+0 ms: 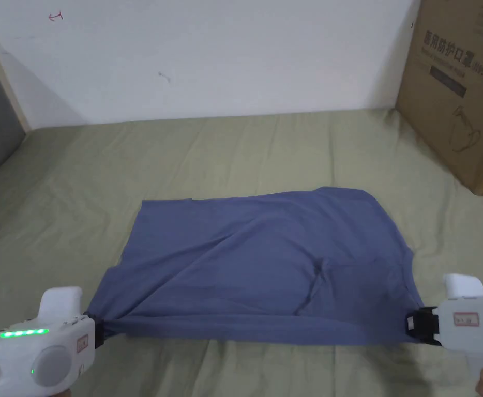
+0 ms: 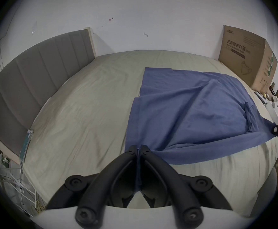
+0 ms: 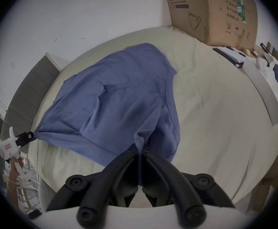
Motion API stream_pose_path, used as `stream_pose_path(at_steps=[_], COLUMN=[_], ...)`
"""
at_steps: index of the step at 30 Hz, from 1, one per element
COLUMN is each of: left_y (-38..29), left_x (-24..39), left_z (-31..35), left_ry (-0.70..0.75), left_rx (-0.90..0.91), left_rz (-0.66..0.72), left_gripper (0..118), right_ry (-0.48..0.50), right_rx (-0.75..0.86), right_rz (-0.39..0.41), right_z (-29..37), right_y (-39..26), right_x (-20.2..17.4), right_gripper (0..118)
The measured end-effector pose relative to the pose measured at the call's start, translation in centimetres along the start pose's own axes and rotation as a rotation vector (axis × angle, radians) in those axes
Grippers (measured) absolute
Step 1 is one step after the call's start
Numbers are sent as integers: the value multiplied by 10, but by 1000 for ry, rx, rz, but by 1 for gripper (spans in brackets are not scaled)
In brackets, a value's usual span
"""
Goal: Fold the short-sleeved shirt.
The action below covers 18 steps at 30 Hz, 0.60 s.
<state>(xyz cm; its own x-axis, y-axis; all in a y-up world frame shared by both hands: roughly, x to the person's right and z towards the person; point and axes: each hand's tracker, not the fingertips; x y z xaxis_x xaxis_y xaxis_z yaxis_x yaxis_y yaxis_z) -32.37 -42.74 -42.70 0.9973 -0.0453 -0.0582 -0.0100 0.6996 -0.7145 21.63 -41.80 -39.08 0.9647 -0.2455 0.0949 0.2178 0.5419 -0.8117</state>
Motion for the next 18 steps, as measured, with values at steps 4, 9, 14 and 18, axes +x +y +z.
stream_pose_path(at_steps=[4, 9, 14, 18], left_y=[-38, -70, -74, -70], left_x=[-5, -9, -9, -13], left_z=[30, 44, 44, 59], left_ry=[-4, -9, -4, -69], left_rx=[-6, -26, -28, -18], left_rz=[3, 1, 30, 89], left_gripper=[0, 0, 9, 94], right_ry=[6, 9, 44, 23], right_rx=[-19, -20, 2, 3], right_rz=[-2, -30, -101, -95], right_z=[18, 33, 34, 35], right_y=[-39, -63, -67, -63], right_x=[7, 18, 24, 21], right_gripper=[1, 1, 1, 60])
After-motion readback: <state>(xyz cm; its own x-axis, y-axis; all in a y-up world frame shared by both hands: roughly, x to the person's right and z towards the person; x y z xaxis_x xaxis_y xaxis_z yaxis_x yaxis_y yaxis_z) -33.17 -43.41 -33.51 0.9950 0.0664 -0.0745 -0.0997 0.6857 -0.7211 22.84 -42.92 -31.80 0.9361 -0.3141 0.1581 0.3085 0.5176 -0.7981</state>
